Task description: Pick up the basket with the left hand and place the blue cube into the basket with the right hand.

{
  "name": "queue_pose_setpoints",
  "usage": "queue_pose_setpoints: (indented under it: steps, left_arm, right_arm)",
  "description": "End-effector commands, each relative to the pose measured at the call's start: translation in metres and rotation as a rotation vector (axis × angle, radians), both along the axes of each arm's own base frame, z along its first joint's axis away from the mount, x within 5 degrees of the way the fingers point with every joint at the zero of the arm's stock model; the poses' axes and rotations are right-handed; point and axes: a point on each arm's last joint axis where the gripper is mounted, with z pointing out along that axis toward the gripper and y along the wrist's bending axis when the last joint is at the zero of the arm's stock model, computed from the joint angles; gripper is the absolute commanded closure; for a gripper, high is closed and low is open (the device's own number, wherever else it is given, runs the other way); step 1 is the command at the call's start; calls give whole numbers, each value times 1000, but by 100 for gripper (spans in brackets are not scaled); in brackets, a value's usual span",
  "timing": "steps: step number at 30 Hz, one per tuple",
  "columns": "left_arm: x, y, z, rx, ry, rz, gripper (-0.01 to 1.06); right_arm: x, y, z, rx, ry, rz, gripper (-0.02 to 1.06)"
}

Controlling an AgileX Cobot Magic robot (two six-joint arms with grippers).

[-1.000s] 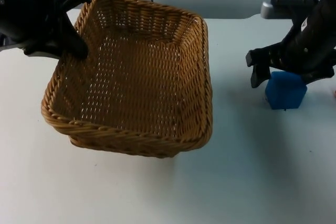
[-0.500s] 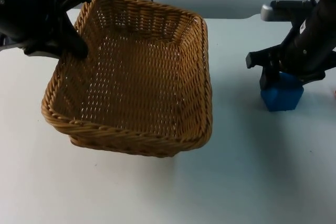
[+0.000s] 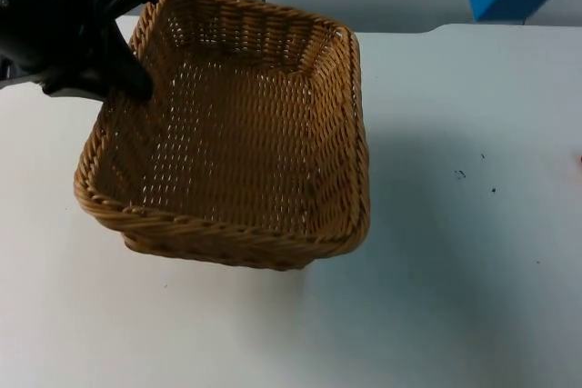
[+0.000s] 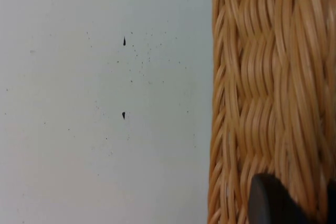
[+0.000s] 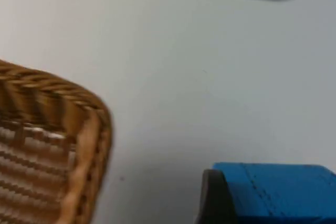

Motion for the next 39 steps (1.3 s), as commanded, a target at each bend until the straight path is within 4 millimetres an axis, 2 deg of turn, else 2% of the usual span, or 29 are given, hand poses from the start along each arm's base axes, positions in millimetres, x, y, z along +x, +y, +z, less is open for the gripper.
queue_pose_setpoints:
  steps: [1, 2, 3, 6, 7, 8, 11, 13, 15, 17, 22, 23, 31, 36, 39]
  left_arm:
    - [-1, -3, 6, -40, -1, 28, 105]
    - [-1, -3, 6, -40, -1, 28, 105]
    - [-1, -3, 6, -40, -1, 28, 105]
    - [-1, -3, 6, -45, 0, 32, 105]
    - [-1, -3, 6, -45, 0, 32, 105]
    - [-1, -3, 6, -45, 0, 32, 105]
    - [-1, -3, 6, -50, 1, 35, 105]
    - [-1, -3, 6, -52, 1, 37, 105]
    - [-1, -4, 6, -56, 3, 38, 105]
    - [-1, -4, 7, -61, 4, 42, 105]
    - [-1, -4, 7, -65, 4, 45, 105]
    - [-1, -4, 7, -65, 4, 45, 105]
    - [-1, -4, 7, -68, 5, 47, 105]
    - [-1, -4, 7, -69, 5, 47, 105]
    - [0, -4, 7, -73, 2, 46, 105]
  right_arm:
    - [-13, 14, 20, 12, -63, 62, 105]
    - [-21, 26, 28, 24, -88, 99, 105]
    - [-21, 26, 28, 24, -88, 99, 105]
    - [-42, 67, 35, 55, -137, 228, 105]
    - [-47, 80, 34, 64, -146, 267, 105]
    - [-47, 80, 34, 64, -146, 267, 105]
    - [-59, 113, 25, 88, -170, 361, 105]
    - [-61, 121, 24, 99, -184, 382, 105]
    - [-63, 136, 10, 103, -178, 416, 105]
    - [-61, 140, 5, 104, -175, 422, 105]
    - [-49, 154, -35, 80, -122, 428, 105]
    - [-49, 154, -35, 80, -122, 428, 105]
    - [-37, 166, -84, 52, -78, 441, 105]
    - [-34, 169, -102, 41, -56, 443, 105]
    - [-33, 170, -106, 38, -50, 444, 105]
